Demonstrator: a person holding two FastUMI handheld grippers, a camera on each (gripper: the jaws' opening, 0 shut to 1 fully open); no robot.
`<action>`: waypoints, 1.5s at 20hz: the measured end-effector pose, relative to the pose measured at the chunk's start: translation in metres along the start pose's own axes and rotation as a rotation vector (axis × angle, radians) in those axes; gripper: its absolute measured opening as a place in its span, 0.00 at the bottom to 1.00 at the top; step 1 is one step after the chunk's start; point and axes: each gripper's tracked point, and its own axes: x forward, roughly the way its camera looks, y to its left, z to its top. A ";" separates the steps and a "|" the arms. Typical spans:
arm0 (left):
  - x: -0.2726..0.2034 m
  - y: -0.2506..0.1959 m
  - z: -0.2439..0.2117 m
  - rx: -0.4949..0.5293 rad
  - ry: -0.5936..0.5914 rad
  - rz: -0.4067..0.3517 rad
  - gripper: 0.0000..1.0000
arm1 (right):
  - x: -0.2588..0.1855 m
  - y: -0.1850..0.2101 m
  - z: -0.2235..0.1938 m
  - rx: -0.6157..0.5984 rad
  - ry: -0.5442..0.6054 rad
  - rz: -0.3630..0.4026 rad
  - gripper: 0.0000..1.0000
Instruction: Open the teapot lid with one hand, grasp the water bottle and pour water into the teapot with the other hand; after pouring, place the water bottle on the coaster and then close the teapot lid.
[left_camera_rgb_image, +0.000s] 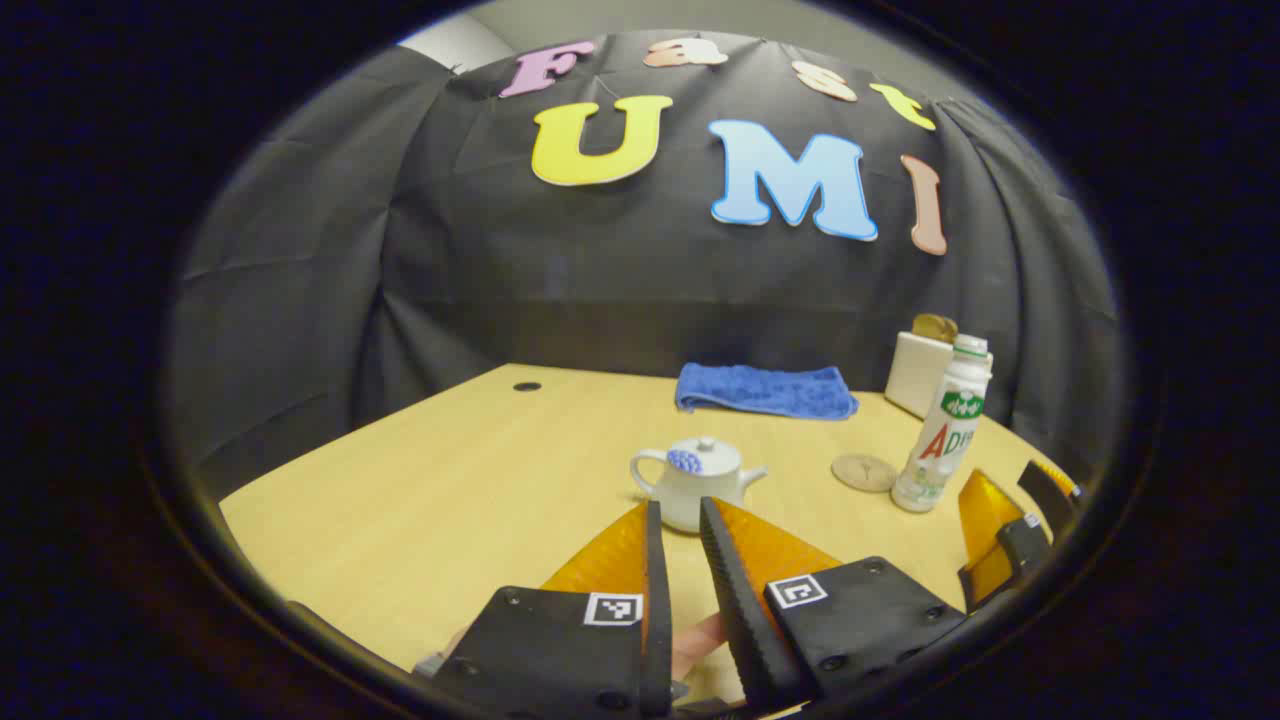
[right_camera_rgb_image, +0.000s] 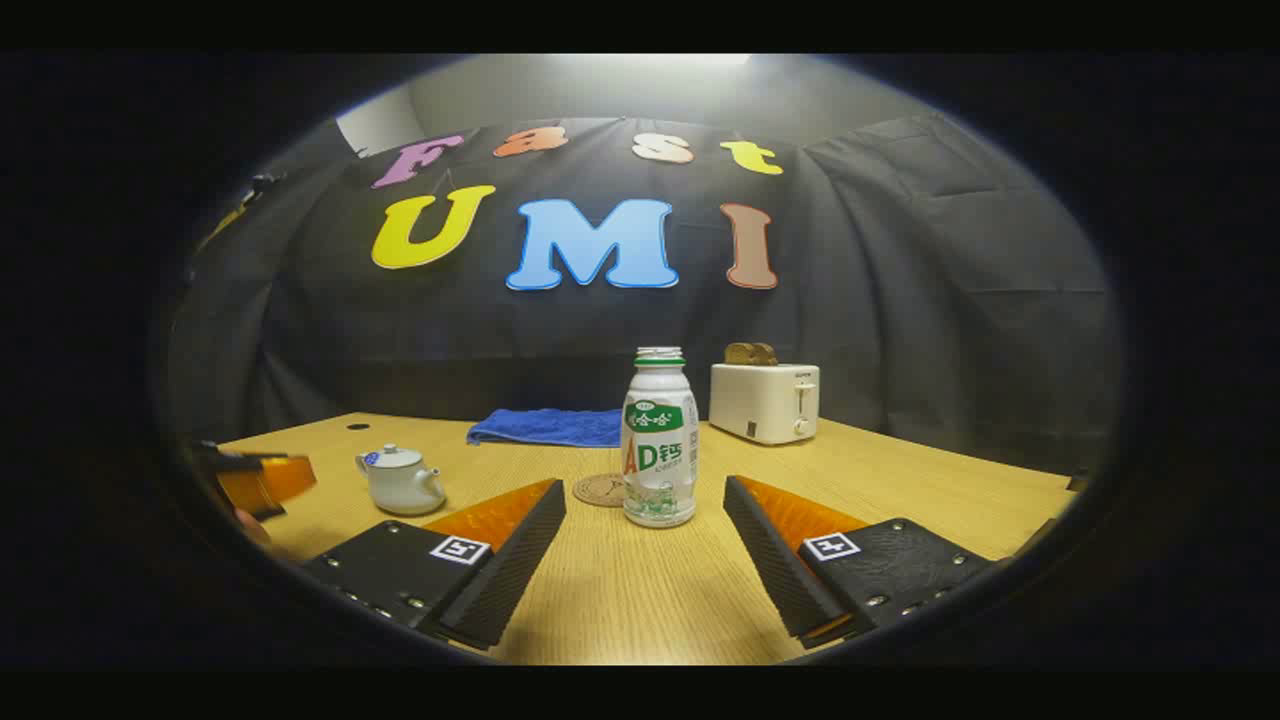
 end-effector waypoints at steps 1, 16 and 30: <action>0.000 0.001 0.004 -0.006 0.001 0.002 0.32 | -0.001 0.000 0.000 -0.001 0.002 -0.001 0.98; 0.051 -0.015 0.022 0.034 -0.063 -0.039 0.33 | 0.032 -0.016 0.019 0.097 -0.040 0.014 0.93; 0.113 -0.039 0.014 0.101 -0.053 -0.083 0.34 | 0.024 -0.015 0.021 0.092 -0.078 0.046 0.95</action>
